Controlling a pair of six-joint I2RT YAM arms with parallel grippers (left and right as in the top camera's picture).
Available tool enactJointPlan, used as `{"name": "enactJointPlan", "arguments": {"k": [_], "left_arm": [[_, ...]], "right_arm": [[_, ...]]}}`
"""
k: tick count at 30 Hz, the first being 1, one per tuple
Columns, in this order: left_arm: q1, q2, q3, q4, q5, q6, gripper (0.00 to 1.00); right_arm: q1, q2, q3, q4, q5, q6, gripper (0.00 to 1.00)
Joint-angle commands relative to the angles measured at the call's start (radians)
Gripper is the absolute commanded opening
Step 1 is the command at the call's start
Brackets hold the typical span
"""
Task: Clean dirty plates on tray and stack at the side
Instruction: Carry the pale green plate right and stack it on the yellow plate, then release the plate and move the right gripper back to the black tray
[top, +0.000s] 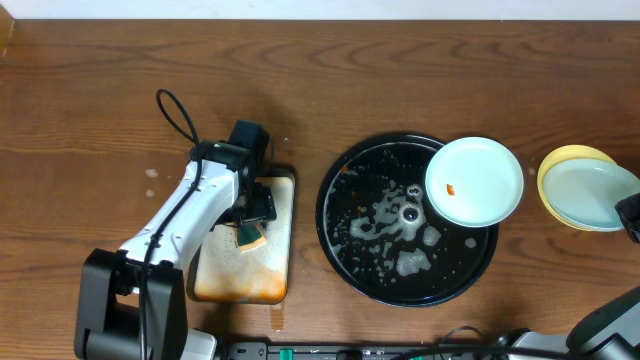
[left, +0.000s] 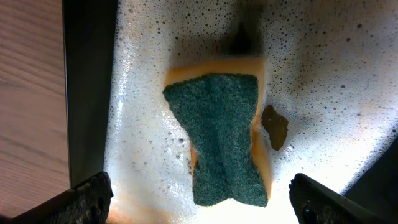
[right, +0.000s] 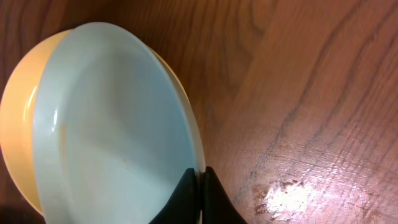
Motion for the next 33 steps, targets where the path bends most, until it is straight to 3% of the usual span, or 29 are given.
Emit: {"name": "enactJointPlan", "arguments": {"k": [1, 4, 7, 10, 15, 21, 26, 28, 33], "left_arm": [[0.003, -0.007, -0.005, -0.003, -0.008, 0.005, 0.92], [0.003, -0.007, -0.005, -0.003, -0.008, 0.005, 0.92], [0.003, -0.007, -0.005, -0.003, -0.008, 0.005, 0.92], [0.003, -0.007, -0.005, -0.003, -0.008, 0.005, 0.92], [0.003, -0.007, -0.005, -0.003, -0.008, 0.005, 0.92], [0.003, -0.007, -0.005, -0.003, -0.008, 0.005, 0.92], [0.003, -0.007, -0.005, -0.003, -0.008, 0.005, 0.92], [0.003, -0.007, -0.005, -0.003, -0.008, 0.005, 0.92], [0.003, -0.007, -0.005, -0.003, -0.008, 0.005, 0.92]], "right_arm": [[-0.002, -0.003, 0.018, 0.035, -0.082, -0.041, 0.43], [-0.001, -0.051, 0.018, 0.078, -0.374, -0.093, 0.52], [0.025, -0.106, 0.018, 0.081, -0.573, -0.140, 0.43], [0.095, -0.171, 0.018, 0.010, -0.612, -0.214, 0.42], [0.302, -0.223, 0.017, -0.143, -0.428, -0.357, 0.55], [0.571, -0.187, 0.007, -0.175, -0.015, -0.378, 0.59], [0.626, -0.122, 0.008, -0.095, 0.181, -0.369, 0.52], [0.620, -0.089, 0.007, -0.043, 0.193, -0.367, 0.44], [0.613, -0.008, 0.008, 0.024, 0.139, -0.368, 0.38]]}}
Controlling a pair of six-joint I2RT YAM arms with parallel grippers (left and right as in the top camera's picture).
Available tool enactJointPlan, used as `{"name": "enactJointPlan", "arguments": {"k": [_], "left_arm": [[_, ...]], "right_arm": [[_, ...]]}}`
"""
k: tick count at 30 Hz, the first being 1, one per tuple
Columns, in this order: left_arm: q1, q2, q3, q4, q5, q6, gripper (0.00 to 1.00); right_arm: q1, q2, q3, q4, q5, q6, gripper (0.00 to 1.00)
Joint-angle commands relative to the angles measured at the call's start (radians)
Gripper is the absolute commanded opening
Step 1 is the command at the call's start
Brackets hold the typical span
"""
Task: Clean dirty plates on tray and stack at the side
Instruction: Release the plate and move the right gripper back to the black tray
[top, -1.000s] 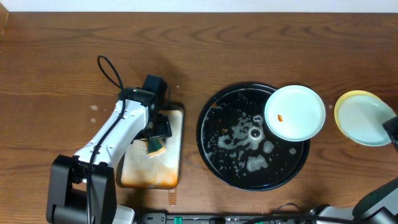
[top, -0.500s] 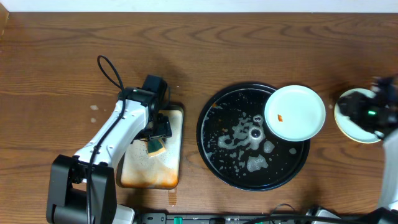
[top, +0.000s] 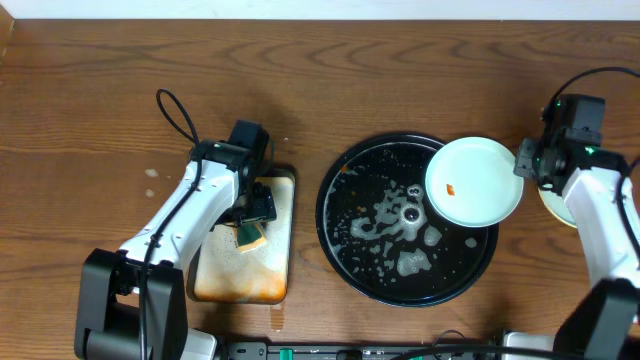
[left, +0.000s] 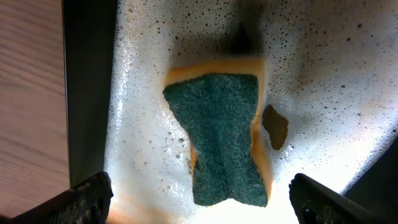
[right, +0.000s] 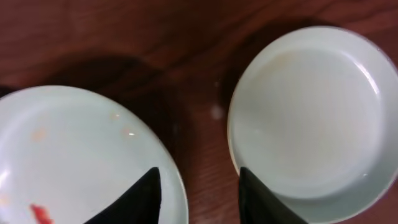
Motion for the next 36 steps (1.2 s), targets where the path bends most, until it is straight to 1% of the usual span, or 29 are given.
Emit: {"name": "enactJointPlan", "arguments": {"k": [1, 4, 5, 7, 11, 14, 18, 22, 25, 29, 33, 36], "left_arm": [[0.003, -0.007, -0.005, -0.002, -0.008, 0.005, 0.92], [0.003, -0.007, -0.005, -0.002, -0.008, 0.005, 0.92], [0.003, -0.007, -0.005, -0.002, -0.008, 0.005, 0.92], [0.003, -0.007, -0.005, -0.002, -0.008, 0.005, 0.92], [0.003, -0.007, -0.005, -0.002, -0.008, 0.005, 0.92], [0.003, -0.007, -0.005, -0.002, -0.008, 0.005, 0.92], [0.003, -0.007, -0.005, -0.002, -0.008, 0.005, 0.92], [0.003, -0.007, -0.005, -0.002, -0.008, 0.005, 0.92], [0.003, -0.007, -0.005, -0.002, -0.008, 0.005, 0.92], [0.003, -0.007, -0.005, -0.002, -0.008, 0.005, 0.92], [0.003, -0.007, -0.005, -0.002, -0.008, 0.005, 0.92], [0.003, -0.007, -0.005, -0.002, -0.008, 0.005, 0.92]], "right_arm": [[-0.002, 0.066, 0.001, 0.006, -0.029, -0.007, 0.36], [-0.002, 0.095, 0.001, 0.001, -0.108, -0.048, 0.33], [-0.002, 0.104, 0.001, -0.007, -0.109, -0.050, 0.33], [-0.003, 0.117, 0.001, -0.021, -0.090, -0.049, 0.28], [-0.003, 0.137, 0.001, -0.023, -0.040, -0.049, 0.23], [-0.003, 0.135, 0.001, -0.028, -0.034, -0.045, 0.11], [-0.001, 0.120, 0.002, -0.055, -0.050, 0.002, 0.01], [-0.002, 0.109, 0.002, -0.091, -0.056, 0.019, 0.01], [-0.002, 0.109, 0.002, -0.139, -0.078, 0.085, 0.01], [0.005, 0.109, 0.002, -0.160, -0.179, 0.080, 0.01], [0.048, 0.109, 0.002, -0.177, -0.291, 0.039, 0.01], [0.106, 0.109, 0.000, -0.197, -0.301, 0.037, 0.01]]}}
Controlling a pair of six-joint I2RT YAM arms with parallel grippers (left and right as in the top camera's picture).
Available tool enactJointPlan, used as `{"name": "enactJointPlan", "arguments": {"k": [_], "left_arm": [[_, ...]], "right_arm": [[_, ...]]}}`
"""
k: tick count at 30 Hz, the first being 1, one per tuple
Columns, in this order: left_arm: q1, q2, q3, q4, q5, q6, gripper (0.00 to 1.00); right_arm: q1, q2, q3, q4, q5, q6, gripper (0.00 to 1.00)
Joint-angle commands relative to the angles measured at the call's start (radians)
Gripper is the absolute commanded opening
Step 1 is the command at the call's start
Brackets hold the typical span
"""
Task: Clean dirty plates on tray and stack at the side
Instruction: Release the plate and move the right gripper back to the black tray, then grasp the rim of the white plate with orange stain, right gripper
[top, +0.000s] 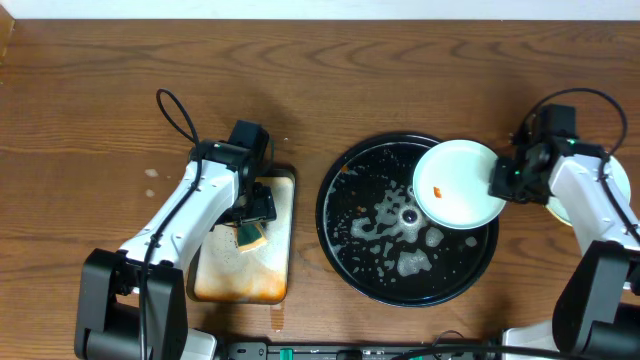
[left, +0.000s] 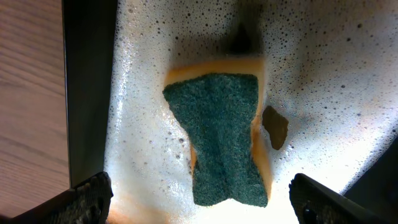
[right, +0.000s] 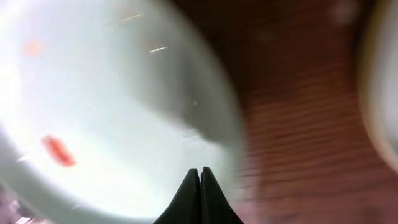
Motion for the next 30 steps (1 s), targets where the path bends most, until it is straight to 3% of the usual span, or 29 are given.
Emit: {"name": "enactJointPlan", "arguments": {"k": [1, 6, 11, 13, 18, 30], "left_arm": [[0.003, -0.007, -0.005, -0.003, -0.008, 0.005, 0.92], [0.003, -0.007, -0.005, -0.003, -0.008, 0.005, 0.92], [0.003, -0.007, -0.005, -0.002, -0.008, 0.005, 0.92], [0.003, -0.007, -0.005, -0.002, -0.008, 0.005, 0.92], [0.003, -0.007, -0.005, -0.003, -0.008, 0.005, 0.92], [0.003, -0.007, -0.005, -0.002, -0.008, 0.005, 0.92]], "right_arm": [[0.089, -0.019, 0.000, -0.024, -0.075, -0.009, 0.01], [0.180, -0.020, 0.000, -0.051, 0.072, 0.006, 0.04], [0.150, -0.020, 0.009, 0.037, 0.356, 0.066, 0.32], [0.124, -0.020, 0.009, 0.110, 0.355, 0.023, 0.36], [0.077, -0.019, 0.008, 0.232, 0.174, -0.178, 0.38], [0.020, 0.036, -0.003, 0.249, 0.146, -0.218, 0.34]]}}
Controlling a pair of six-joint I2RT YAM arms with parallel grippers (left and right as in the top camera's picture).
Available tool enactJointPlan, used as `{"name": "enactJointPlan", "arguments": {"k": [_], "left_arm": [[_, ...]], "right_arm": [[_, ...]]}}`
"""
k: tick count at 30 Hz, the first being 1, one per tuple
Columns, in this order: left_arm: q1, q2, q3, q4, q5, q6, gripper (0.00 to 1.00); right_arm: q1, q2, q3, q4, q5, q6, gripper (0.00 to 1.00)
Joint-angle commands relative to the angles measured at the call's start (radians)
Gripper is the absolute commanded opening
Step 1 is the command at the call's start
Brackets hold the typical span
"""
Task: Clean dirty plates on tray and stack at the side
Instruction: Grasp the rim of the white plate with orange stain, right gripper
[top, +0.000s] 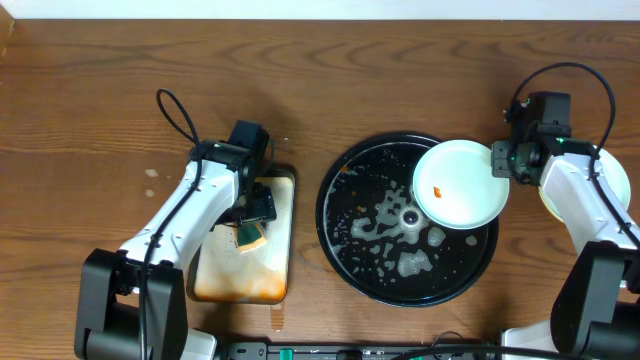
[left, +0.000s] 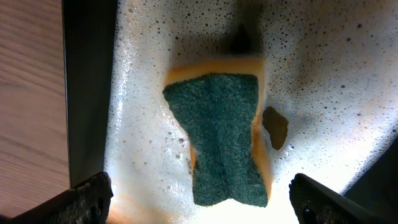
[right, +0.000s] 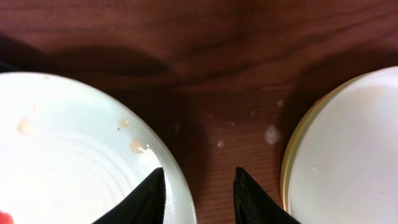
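Observation:
A white dirty plate (top: 460, 183) with an orange smear lies on the right side of the black round tray (top: 345, 235). My right gripper (right: 199, 199) is open and straddles the plate's right rim (right: 177, 177). One finger is over the plate, the other over the bare table. The stack of clean plates (right: 348, 155), pale blue on yellow, sits just to the right. My left gripper (left: 199, 205) hangs open over the green-and-yellow sponge (left: 221, 146), which lies in foam.
The sponge's foamy rectangular tray (top: 275, 250) stands left of the black tray. A small brown scrap (left: 275, 126) lies beside the sponge. Foam and water puddles cover the black tray's floor (top: 400, 225). A black cable loops at the back left (top: 175, 110).
My right gripper was shut over the dirty plate and is now open at the plate's right rim, slightly farther back. The plate and the left arm have not moved.
My right gripper was shut at the clean stack, with the dirty plate on the tray's right rim. Then it stood open between plate and stack. Then it was shut at the plate, which lay a little further left. Now it is open astride the rim. The left gripper stayed over the sponge.

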Motion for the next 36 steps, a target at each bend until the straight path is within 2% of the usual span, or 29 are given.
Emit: {"name": "enactJointPlan", "arguments": {"k": [1, 3, 7, 8, 13, 20, 26, 30, 36], "left_arm": [[0.003, -0.007, -0.005, -0.002, -0.008, 0.005, 0.92], [0.003, -0.007, -0.005, -0.002, -0.008, 0.005, 0.92], [0.003, -0.007, -0.005, -0.002, -0.008, 0.005, 0.92], [0.003, -0.007, -0.005, -0.002, -0.008, 0.005, 0.92], [0.003, -0.007, -0.005, -0.002, -0.008, 0.005, 0.92], [0.003, -0.007, -0.005, -0.002, -0.008, 0.005, 0.92], [0.003, -0.007, -0.005, -0.002, -0.008, 0.005, 0.92], [0.003, -0.007, -0.005, -0.002, -0.008, 0.005, 0.92], [0.003, -0.007, -0.005, -0.002, -0.008, 0.005, 0.92]], "right_arm": [[-0.009, 0.043, -0.011, -0.003, -0.029, -0.022, 0.34], [-0.012, 0.068, -0.019, -0.003, -0.030, -0.005, 0.28], [-0.011, 0.084, -0.019, -0.027, -0.074, 0.026, 0.02], [-0.011, 0.077, -0.019, -0.035, -0.082, 0.033, 0.01], [-0.010, -0.006, -0.018, -0.097, -0.098, 0.148, 0.01], [0.049, -0.140, -0.018, -0.241, -0.266, 0.140, 0.01], [0.194, -0.139, -0.033, -0.279, -0.259, 0.142, 0.01], [0.274, -0.130, -0.059, -0.291, -0.166, 0.286, 0.01], [0.304, -0.126, -0.090, -0.282, -0.103, 0.366, 0.01]]}}
